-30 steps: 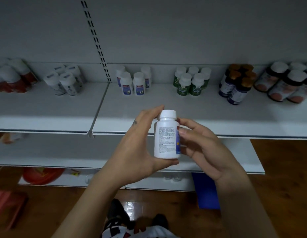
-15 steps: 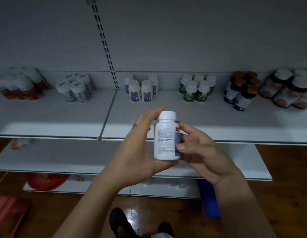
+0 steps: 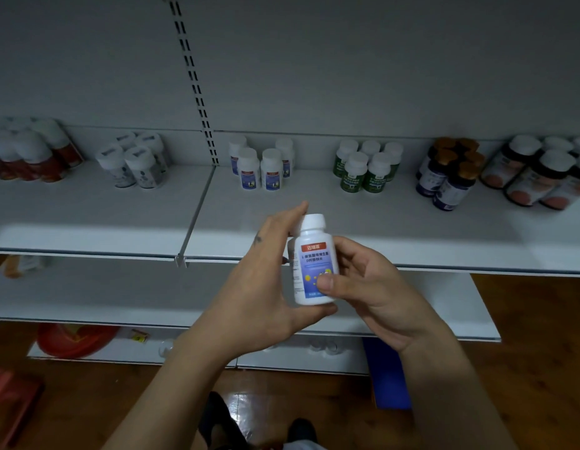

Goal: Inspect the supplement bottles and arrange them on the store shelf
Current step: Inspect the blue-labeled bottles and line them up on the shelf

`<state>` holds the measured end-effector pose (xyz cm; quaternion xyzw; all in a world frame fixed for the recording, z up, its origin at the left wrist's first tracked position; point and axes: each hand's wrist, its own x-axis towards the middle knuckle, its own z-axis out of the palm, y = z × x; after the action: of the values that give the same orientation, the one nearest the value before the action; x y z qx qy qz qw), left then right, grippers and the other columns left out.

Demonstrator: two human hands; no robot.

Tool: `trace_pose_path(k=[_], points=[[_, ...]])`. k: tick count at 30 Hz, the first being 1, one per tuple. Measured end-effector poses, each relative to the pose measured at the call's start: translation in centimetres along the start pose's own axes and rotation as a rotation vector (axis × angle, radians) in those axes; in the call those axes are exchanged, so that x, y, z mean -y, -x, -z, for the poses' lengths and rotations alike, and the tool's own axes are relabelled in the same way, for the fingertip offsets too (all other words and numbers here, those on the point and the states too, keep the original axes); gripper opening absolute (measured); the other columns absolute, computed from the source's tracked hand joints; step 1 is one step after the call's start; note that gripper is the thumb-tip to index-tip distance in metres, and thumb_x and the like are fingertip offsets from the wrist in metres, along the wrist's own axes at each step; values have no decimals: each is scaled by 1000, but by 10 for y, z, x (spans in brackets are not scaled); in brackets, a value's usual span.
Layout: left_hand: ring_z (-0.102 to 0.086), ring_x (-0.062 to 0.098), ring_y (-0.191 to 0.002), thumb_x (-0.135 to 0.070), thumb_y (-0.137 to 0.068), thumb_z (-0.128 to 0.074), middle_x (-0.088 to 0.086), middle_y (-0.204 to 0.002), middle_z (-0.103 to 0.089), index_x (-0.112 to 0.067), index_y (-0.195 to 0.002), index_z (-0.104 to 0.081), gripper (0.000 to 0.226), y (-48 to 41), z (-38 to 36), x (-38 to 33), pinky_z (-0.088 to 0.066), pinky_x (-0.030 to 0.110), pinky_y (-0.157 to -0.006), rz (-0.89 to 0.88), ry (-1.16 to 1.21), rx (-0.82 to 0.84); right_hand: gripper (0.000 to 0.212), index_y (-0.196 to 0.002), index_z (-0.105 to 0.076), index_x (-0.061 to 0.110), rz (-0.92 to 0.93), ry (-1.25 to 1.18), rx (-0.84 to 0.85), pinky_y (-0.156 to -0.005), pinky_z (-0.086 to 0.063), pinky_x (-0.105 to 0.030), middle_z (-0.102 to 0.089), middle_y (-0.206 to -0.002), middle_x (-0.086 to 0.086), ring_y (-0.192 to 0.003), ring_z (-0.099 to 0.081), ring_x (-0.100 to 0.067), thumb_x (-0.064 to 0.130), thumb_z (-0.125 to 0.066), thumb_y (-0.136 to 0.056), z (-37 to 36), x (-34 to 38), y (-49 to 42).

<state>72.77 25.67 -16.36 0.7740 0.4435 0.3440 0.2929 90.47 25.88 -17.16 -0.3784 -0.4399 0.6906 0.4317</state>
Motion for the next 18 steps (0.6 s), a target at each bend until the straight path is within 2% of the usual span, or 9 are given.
trace_pose_path(k=[3,6,9,15,18], points=[[-46,2,-121,-40,-62,-84,-15,-134,-43,-26,-144,-32,98,-3,-4,-2,-44,15,-91,-16,7,-11,63,-120,-63,8,-2,-8,-8,-87,-54,-29,-69,-111,-11,-101,-65,-20,19,-81,-61,4,0,1],[-48,3,-119,-41,-60,-84,-15,-133,-44,-26,-142,-35,97,-5,-7,-3,-45,18,-92,-20,1,-23,57,-123,-63,6,-20,-54,-6,-86,-54,-31,-68,-113,-13,-102,-64,-22,21,-77,-70,9,0,1],[-48,2,-120,-41,-60,-84,-15,-134,-44,-28,-142,-34,97,-7,-11,-4,-45,18,-94,-14,-3,-14,46,-125,-61,6,-43,-66,-3,-83,-54,-31,-68,-113,-13,-101,-65,-23,15,-67,-80,15,0,1],[-46,3,-122,-35,-63,-89,-17,-137,-38,-33,-144,-30,101,-12,-20,5,-44,17,-96,-34,-32,15,44,-124,-61,4,-37,-69,10,-84,-55,-34,-69,-112,-16,-98,-66,-24,8,-62,-80,26,-3,0],[-44,-2,-122,-29,-62,-91,-18,-136,-37,-39,-145,-28,104,-15,-26,14,-43,13,-95,8,-21,44,43,-121,-63,5,-46,-60,-17,-81,-56,-33,-70,-107,-14,-95,-68,-23,7,-62,-79,29,-9,-5]])
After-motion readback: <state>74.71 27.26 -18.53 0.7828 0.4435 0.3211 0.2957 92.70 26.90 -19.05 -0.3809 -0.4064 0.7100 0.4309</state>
